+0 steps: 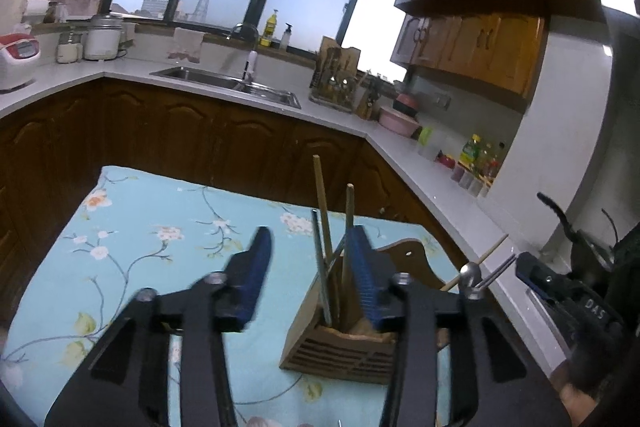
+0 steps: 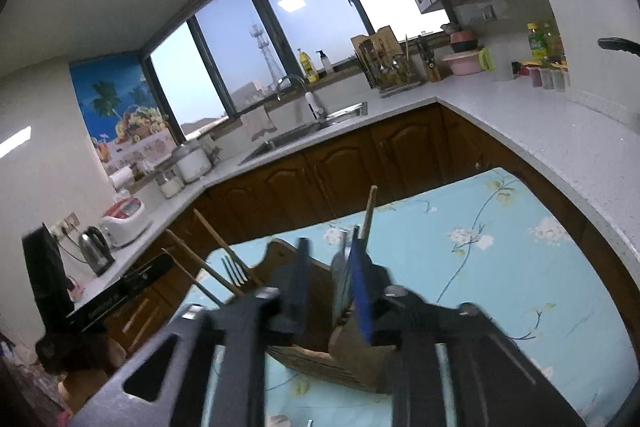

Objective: Organize utensils
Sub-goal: 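Lower both chopsticks into the wooden holder and open both tools, then move both open tools back over the remaining chopsticks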

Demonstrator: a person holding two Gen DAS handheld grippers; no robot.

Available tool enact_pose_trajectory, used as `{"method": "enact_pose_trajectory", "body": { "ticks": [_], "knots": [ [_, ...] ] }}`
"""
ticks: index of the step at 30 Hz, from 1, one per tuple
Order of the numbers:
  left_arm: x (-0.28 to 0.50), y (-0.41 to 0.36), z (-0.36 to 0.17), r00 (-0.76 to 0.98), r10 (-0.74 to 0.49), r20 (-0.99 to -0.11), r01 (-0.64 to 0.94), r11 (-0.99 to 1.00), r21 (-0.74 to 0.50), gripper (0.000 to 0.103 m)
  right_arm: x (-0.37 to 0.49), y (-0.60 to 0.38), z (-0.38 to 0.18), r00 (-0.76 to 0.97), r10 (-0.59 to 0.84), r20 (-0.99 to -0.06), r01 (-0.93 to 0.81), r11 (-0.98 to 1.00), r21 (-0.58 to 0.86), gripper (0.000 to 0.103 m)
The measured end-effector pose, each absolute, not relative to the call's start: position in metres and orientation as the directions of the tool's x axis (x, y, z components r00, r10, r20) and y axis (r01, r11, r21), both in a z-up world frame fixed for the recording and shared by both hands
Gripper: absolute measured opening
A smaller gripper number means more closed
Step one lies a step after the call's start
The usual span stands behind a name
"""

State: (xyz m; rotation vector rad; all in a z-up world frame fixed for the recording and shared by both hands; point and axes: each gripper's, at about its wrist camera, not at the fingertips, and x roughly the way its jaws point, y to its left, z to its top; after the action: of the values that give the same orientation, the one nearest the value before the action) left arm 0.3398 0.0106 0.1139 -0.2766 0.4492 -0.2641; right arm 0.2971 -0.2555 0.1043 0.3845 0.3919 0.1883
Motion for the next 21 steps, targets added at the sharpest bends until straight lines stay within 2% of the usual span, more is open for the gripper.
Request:
{"method": "enact_pose_trajectory", "body": {
  "ticks": [3, 5, 8, 12, 21],
  "knots": [
    [0.326, 0.022, 0.119, 0.879, -0.295, -0.374, 0.169, 0.927, -0.334, 0.062, 0.284, -0.257, 0.113, 0.919, 0.251, -0.305, -0.114, 0.907, 0.404, 0.056],
    [0.315, 0.029, 0.12, 0.886, -0.277, -0.371, 0.148, 0.929, -0.34, 0.073, 0.275, -0.258, 0.119, 0.925, 0.255, -0.28, -0.128, 0.906, 0.403, 0.08],
    [0.294, 0.037, 0.119, 0.893, -0.26, -0.367, 0.125, 0.927, -0.353, 0.079, 0.254, -0.257, 0.124, 0.935, 0.253, -0.248, -0.141, 0.908, 0.395, 0.095],
    [0.264, 0.046, 0.107, 0.89, -0.26, -0.374, 0.115, 0.923, -0.367, 0.084, 0.23, -0.259, 0.117, 0.937, 0.254, -0.24, -0.14, 0.902, 0.408, 0.099],
    [0.207, 0.06, 0.069, 0.857, -0.237, -0.457, 0.067, 0.931, -0.358, 0.086, 0.182, -0.272, 0.077, 0.915, 0.251, -0.316, -0.089, 0.89, 0.448, 0.099]
  ]
}}
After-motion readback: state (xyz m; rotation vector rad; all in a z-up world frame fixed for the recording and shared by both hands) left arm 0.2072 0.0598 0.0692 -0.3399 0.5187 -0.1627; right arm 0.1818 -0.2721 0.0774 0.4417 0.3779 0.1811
